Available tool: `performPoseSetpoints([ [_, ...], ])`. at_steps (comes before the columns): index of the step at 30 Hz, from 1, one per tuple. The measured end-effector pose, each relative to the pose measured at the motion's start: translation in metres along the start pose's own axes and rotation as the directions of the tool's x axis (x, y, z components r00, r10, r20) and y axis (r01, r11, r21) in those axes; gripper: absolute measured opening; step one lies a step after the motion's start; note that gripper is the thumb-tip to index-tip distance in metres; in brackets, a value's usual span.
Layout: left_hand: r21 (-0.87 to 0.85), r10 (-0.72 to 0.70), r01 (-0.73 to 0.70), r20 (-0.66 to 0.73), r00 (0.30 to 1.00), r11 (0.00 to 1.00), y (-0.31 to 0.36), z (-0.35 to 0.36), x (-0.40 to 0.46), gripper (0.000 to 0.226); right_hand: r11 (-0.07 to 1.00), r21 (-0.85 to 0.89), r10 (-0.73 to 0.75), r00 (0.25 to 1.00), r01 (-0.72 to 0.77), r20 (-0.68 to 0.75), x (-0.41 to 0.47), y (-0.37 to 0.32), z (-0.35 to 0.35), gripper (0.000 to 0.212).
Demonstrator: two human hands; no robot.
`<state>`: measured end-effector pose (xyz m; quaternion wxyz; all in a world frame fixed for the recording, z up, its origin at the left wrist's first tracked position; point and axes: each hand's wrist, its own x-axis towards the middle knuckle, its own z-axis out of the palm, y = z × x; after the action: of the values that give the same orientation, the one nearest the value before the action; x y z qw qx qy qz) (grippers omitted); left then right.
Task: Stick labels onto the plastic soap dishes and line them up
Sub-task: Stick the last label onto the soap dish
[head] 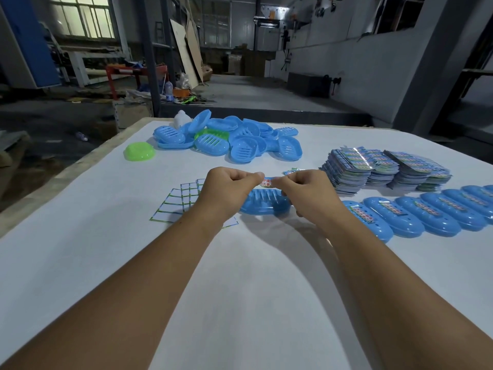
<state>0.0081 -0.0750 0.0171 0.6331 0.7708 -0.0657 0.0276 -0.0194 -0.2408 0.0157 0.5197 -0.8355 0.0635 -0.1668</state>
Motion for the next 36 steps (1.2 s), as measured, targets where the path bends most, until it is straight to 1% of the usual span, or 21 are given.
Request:
performPoseSetpoints([
  [2, 0.011, 0.007, -0.007, -0.003, 1.000, 1.000, -0.002, 0.002, 0.000, 0.020, 1.000, -0.001, -0.005, 1.000, 0.005, 0.011, 0.000, 0.002, 0.000, 0.040],
  [4, 0.061, 0.011, -0.009, -0.030, 0.999, 0.998, -0.005, 0.003, 0.001, 0.018, 1.000, -0.014, 0.004, 1.000, -0.004, 0.010, 0.000, 0.005, 0.000, 0.035],
  [6, 0.153, 0.022, -0.013, -0.059, 0.998, 0.988, -0.008, 0.005, 0.002, 0.017, 0.998, -0.056, 0.021, 1.000, -0.021, -0.005, 0.001, 0.008, 0.000, 0.033],
  [9, 0.327, 0.062, -0.028, -0.096, 0.993, 0.945, -0.011, 0.008, 0.001, 0.018, 0.983, -0.180, 0.043, 0.999, -0.042, 0.003, 0.002, 0.009, 0.001, 0.034],
  [13, 0.452, 0.093, -0.036, -0.104, 0.990, 0.891, -0.013, 0.009, 0.001, 0.016, 0.968, -0.247, 0.040, 0.999, -0.039, 0.000, 0.005, 0.012, 0.004, 0.035],
  [17, 0.497, 0.081, -0.026, -0.088, 0.993, 0.867, -0.015, 0.008, 0.002, 0.017, 0.959, -0.281, 0.035, 0.999, -0.033, 0.002, 0.007, 0.013, 0.005, 0.030],
  [22, 0.520, 0.087, -0.026, -0.093, 0.992, 0.854, -0.016, 0.010, 0.004, 0.020, 0.954, -0.297, 0.027, 1.000, -0.026, -0.003, 0.009, 0.014, 0.005, 0.029],
  [26, 0.567, 0.102, -0.030, -0.095, 0.990, 0.823, -0.016, 0.010, 0.003, 0.023, 0.949, -0.312, 0.037, 0.999, -0.040, -0.015, 0.010, 0.014, 0.006, 0.028],
  [28, 0.612, 0.117, -0.037, -0.091, 0.989, 0.790, -0.015, 0.010, 0.003, 0.023, 0.943, -0.330, 0.044, 0.999, -0.047, -0.018, 0.010, 0.013, 0.006, 0.027],
  [31, 0.706, 0.146, -0.059, -0.064, 0.987, 0.706, -0.011, 0.011, 0.004, 0.020, 0.922, -0.386, 0.030, 0.999, -0.039, -0.028, 0.010, 0.010, 0.007, 0.027],
  [36, 0.820, 0.177, -0.075, -0.033, 0.984, 0.567, -0.007, 0.013, 0.007, 0.030, 0.869, -0.494, -0.030, 0.996, -0.016, -0.085, 0.010, 0.007, 0.014, 0.032],
])
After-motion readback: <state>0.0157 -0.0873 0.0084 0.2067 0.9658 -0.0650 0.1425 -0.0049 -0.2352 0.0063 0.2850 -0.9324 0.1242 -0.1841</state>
